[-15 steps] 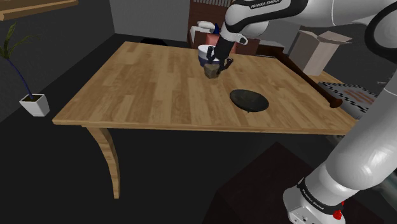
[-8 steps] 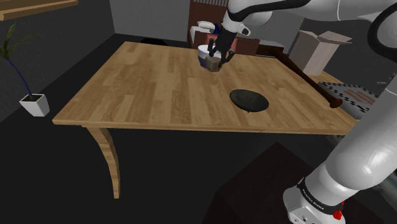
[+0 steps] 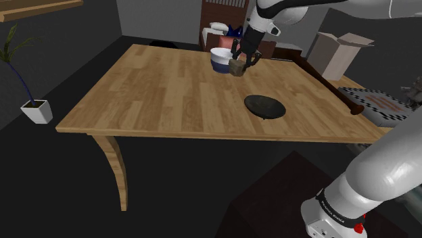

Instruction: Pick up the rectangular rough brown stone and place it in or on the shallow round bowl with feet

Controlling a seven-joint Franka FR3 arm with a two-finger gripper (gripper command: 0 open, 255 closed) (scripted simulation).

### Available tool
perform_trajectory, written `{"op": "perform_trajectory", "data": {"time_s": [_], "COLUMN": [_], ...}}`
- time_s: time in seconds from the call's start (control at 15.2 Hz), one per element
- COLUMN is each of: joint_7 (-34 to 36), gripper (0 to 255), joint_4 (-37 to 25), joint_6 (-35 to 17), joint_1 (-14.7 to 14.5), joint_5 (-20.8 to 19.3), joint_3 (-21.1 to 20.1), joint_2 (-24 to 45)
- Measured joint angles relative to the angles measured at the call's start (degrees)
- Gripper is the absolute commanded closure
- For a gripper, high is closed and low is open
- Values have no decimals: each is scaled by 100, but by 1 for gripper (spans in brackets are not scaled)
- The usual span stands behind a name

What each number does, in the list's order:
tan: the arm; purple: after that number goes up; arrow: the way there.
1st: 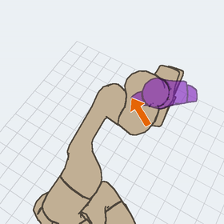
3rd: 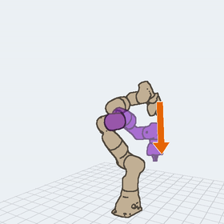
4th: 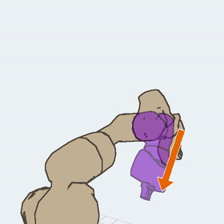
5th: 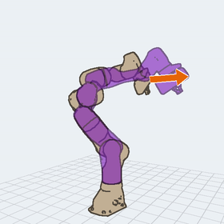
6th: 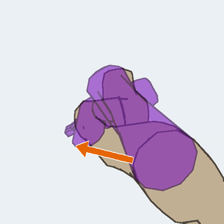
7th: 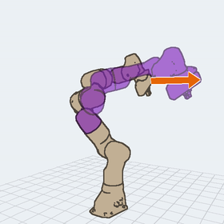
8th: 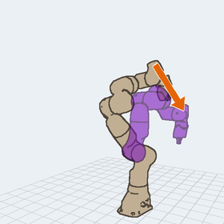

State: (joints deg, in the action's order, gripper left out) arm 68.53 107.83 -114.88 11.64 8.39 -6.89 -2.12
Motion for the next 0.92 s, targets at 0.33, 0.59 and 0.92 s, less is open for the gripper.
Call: {"op": "perform_trajectory", "data": {"time_s": [0.33, 0.59, 0.92], "joint_7": [-328, -579, -822], "gripper": [255, 255, 255], "joint_4": [1207, 2009, 2686], "joint_6": [-44, 67, 131], "joint_1": [97, 167, 239], "joint_5": [156, 202, 187], "joint_3": [163, 334, 515], "joint_2": [-1126, -2002, -2703]}}
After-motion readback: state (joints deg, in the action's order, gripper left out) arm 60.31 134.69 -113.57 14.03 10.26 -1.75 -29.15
